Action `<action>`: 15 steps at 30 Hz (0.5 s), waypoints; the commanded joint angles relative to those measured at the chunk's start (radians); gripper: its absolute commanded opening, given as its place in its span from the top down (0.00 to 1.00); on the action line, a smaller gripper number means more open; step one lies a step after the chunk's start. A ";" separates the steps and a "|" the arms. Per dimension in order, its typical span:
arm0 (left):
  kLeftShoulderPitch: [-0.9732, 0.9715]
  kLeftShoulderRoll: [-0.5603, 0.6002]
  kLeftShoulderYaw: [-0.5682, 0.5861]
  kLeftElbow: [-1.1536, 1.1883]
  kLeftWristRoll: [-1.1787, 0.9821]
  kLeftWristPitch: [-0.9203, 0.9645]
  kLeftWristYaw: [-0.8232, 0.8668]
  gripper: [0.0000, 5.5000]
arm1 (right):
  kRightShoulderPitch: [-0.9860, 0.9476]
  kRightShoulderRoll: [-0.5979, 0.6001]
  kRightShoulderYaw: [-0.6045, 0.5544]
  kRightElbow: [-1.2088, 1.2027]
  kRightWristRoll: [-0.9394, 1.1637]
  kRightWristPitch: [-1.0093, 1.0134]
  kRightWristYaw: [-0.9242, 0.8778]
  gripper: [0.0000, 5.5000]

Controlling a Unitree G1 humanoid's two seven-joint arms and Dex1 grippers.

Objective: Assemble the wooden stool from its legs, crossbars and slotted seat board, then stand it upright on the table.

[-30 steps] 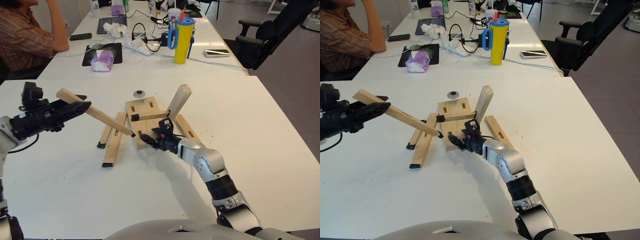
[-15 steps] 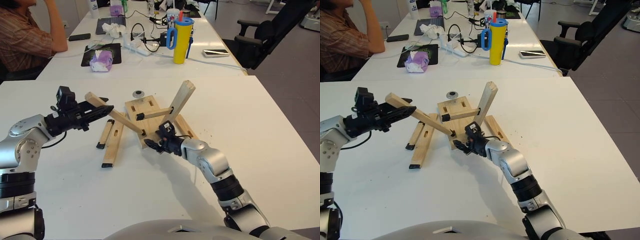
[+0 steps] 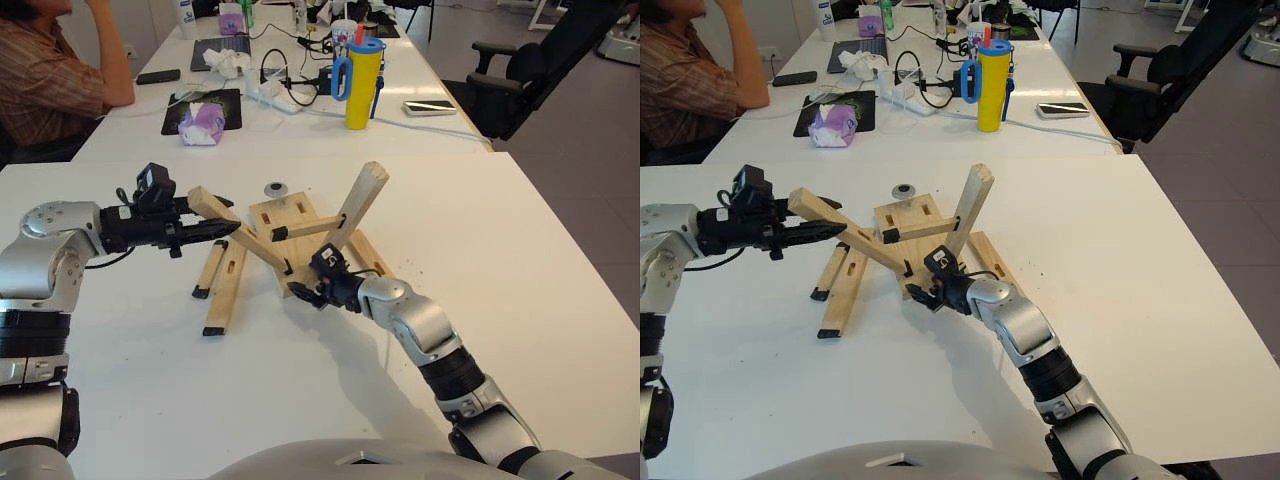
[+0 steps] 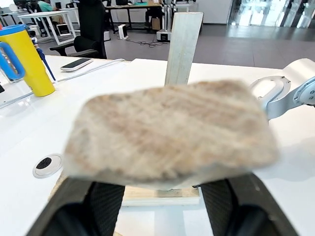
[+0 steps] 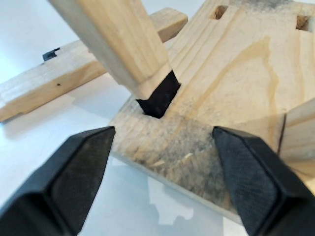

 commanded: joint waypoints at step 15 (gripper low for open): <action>0.109 -0.253 -0.135 0.222 0.071 -0.085 0.055 0.63 | 0.064 0.009 0.055 0.129 -0.005 0.072 0.061 0.33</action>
